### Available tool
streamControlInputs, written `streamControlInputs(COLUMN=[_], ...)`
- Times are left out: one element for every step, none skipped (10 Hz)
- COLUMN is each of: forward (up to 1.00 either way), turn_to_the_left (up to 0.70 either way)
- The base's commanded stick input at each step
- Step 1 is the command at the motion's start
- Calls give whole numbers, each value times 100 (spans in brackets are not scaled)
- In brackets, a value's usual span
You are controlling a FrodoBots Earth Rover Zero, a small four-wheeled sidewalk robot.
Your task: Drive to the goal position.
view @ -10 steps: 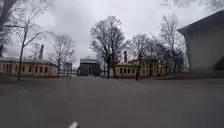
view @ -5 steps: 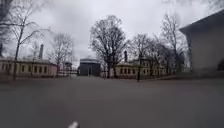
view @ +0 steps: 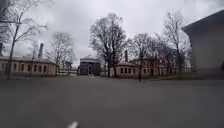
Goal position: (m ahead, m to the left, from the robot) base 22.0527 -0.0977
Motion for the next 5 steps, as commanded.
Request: streamControlInputs(forward=[100,100,100,100,100], turn_to_the_left=[-20,-37,-40,-40,-40])
